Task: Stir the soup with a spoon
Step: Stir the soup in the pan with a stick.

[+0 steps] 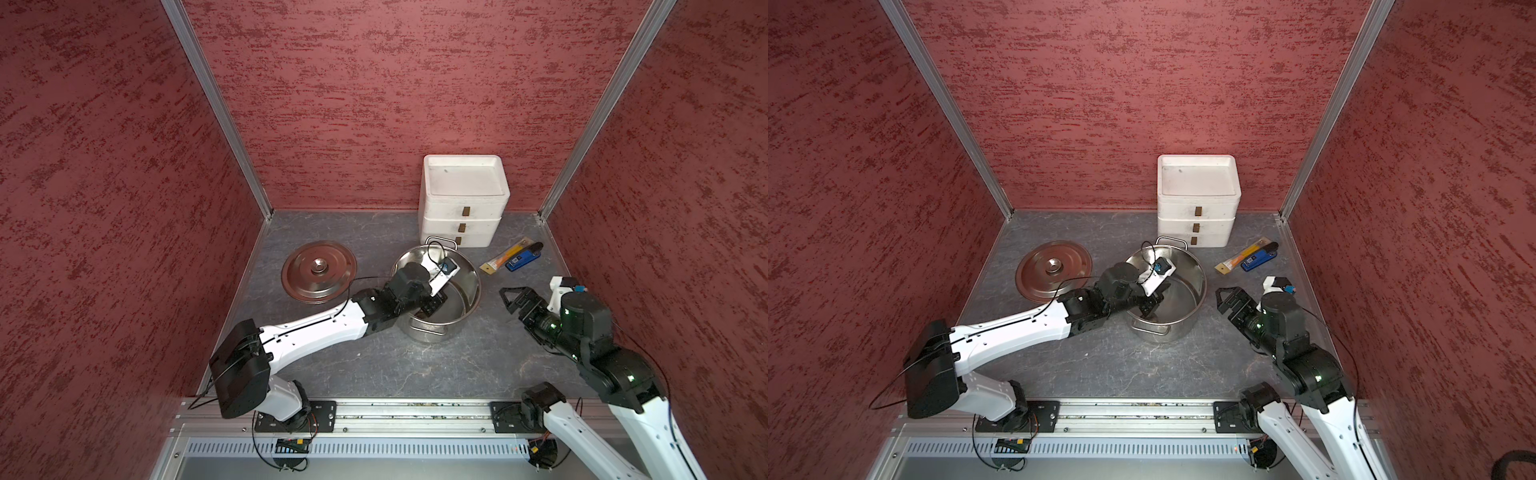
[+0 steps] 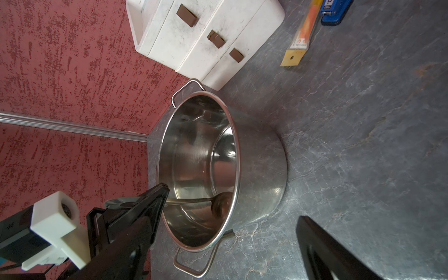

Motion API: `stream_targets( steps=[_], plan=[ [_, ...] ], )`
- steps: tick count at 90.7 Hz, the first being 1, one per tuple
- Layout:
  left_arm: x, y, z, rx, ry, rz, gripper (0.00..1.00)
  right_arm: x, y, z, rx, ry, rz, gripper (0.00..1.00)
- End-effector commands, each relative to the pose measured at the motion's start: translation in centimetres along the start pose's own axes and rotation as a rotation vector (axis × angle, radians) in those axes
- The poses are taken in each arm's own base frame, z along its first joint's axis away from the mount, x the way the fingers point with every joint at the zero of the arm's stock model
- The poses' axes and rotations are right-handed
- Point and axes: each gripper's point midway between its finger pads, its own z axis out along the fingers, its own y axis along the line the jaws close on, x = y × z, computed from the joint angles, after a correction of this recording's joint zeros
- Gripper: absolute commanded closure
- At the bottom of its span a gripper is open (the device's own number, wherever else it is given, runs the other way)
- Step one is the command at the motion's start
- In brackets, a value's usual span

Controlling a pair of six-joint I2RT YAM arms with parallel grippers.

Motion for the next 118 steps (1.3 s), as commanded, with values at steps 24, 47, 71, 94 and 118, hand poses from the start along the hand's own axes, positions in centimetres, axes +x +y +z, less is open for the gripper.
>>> stream_targets(
  steps=[24,47,71,94,118],
  plan=[
    [0.1,9.7,1.2,-0.198,0.018,-0.017,1.00,-0.2,1.0,0.6,-0.029,0.008,-0.008,0.01],
    [-2.2,13.9,5.5,-0.251,0.002,-0.023,1.00,-0.4,0.6,-0.3,-0.014,-0.013,-0.004,0.02],
    [-5.1,12.8,10.1,-0.169,-0.014,-0.028,1.00,-0.4,0.0,-0.9,0.005,-0.026,0.003,0.02],
    [-8.2,7.9,12.5,-0.046,-0.086,0.002,1.00,-0.5,-0.1,-1.0,0.009,-0.029,0.005,0.02],
    [-8.9,1.4,12.1,0.068,-0.113,0.043,1.00,-0.5,-0.1,-1.0,0.007,-0.030,0.006,0.01]
  ],
)
